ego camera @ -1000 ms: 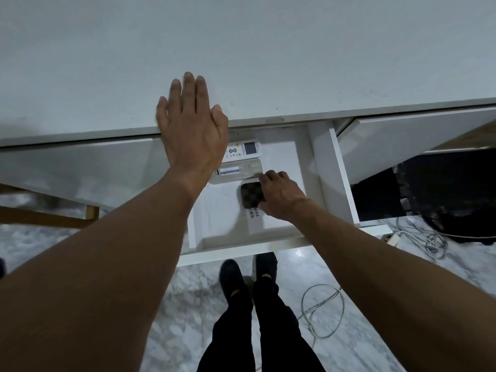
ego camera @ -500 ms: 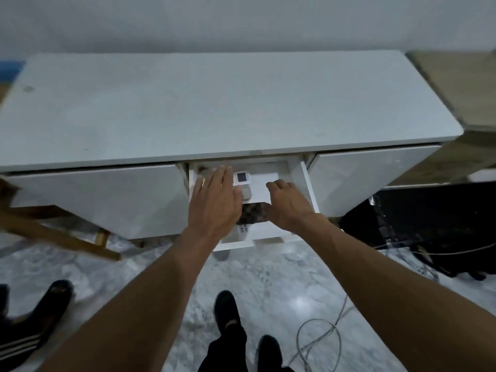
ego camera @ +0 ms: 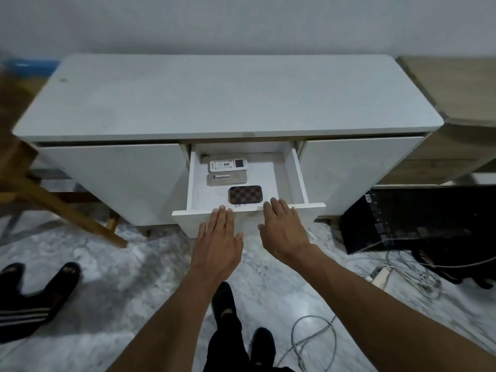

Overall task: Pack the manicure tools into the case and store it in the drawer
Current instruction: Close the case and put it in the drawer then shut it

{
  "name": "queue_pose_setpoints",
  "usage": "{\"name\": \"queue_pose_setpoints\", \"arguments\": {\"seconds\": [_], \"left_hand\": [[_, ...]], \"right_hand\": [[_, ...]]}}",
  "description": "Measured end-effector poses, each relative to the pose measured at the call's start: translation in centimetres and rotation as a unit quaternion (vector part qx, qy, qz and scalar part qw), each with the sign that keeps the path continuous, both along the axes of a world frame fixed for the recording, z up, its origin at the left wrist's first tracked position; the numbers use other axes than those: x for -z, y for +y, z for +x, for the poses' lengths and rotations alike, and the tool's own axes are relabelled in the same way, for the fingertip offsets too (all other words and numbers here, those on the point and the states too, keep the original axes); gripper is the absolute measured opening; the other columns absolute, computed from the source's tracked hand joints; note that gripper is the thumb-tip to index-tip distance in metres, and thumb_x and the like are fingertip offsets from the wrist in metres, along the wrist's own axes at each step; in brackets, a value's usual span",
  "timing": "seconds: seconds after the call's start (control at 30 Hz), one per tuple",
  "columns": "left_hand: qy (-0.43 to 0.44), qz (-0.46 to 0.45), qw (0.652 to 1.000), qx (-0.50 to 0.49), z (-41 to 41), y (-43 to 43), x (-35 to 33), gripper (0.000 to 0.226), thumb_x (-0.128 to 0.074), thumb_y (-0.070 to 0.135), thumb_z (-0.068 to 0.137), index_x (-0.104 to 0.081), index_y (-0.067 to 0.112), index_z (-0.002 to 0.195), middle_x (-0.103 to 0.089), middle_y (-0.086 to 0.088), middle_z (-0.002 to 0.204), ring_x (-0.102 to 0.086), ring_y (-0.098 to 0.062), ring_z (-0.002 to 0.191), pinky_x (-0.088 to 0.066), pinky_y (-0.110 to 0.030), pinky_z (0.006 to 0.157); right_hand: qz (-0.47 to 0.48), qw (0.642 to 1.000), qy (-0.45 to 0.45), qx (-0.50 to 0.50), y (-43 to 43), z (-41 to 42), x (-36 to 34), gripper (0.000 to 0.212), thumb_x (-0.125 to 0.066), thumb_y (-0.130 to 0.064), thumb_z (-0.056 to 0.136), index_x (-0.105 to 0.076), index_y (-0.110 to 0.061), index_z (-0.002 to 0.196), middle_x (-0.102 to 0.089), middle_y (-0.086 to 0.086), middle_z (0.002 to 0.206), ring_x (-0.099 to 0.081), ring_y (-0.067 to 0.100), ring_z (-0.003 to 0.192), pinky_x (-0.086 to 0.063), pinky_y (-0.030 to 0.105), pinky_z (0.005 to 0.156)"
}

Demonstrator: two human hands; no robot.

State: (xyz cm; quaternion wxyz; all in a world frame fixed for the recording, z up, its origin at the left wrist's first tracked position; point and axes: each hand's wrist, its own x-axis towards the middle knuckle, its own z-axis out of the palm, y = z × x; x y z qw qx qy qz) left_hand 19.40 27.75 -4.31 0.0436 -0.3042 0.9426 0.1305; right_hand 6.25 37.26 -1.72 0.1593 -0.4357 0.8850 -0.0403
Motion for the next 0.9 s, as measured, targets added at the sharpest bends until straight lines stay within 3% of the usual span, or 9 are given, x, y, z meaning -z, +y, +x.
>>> {"name": "queue_pose_setpoints", "arguments": {"seconds": [0.1, 0.4, 0.7, 0.9], "left_hand": [[-0.002, 0.002, 1.0, -0.008, 0.3, 0.8, 0.4, 0.062, -0.019, 0.039, 0.102, 0.002, 0.011, 0.153, 0.004, -0.007, 0.162, 0.003, -0.019, 0.149, -0.005, -0.04, 0.121], [-0.01, 0.018, 1.0, -0.02, -1.2, 0.0, 0.9, 0.069, -0.029, 0.038, 0.1, 0.006, 0.009, 0.152, 0.011, -0.008, 0.161, 0.008, -0.021, 0.149, -0.011, -0.043, 0.121], [-0.01, 0.02, 1.0, -0.018, -6.2, -5.3, 0.5, 0.073, -0.035, 0.038, 0.099, 0.006, 0.008, 0.153, 0.01, -0.007, 0.162, 0.007, -0.023, 0.149, -0.013, -0.044, 0.118], [0.002, 0.025, 1.0, -0.011, -10.1, -9.6, 0.6, 0.073, -0.035, 0.037, 0.099, 0.006, 0.009, 0.153, 0.009, -0.007, 0.162, 0.008, -0.023, 0.149, -0.013, -0.044, 0.12]], "right_hand": [[0.028, 1.0, -0.006, -0.007, 0.9, 0.8, 0.4, 0.065, -0.042, -0.024, 0.098, -0.012, -0.003, 0.151, -0.012, 0.017, 0.161, -0.008, 0.033, 0.15, -0.015, 0.048, 0.12], [0.046, 0.998, -0.038, -0.012, -0.1, 0.1, 0.8, 0.076, -0.045, -0.016, 0.095, 0.002, -0.001, 0.152, 0.007, 0.016, 0.162, 0.007, 0.034, 0.15, -0.006, 0.045, 0.121], [0.035, 0.999, 0.0, 0.012, -4.3, -4.1, 0.9, 0.088, -0.054, -0.015, 0.087, 0.004, -0.009, 0.153, 0.003, 0.016, 0.161, 0.006, 0.037, 0.149, -0.006, 0.047, 0.121], [0.04, 0.999, 0.001, 0.011, -8.3, -8.5, 0.8, 0.09, -0.056, -0.015, 0.085, 0.003, -0.002, 0.152, 0.0, 0.015, 0.162, 0.002, 0.034, 0.15, -0.006, 0.044, 0.122]]}}
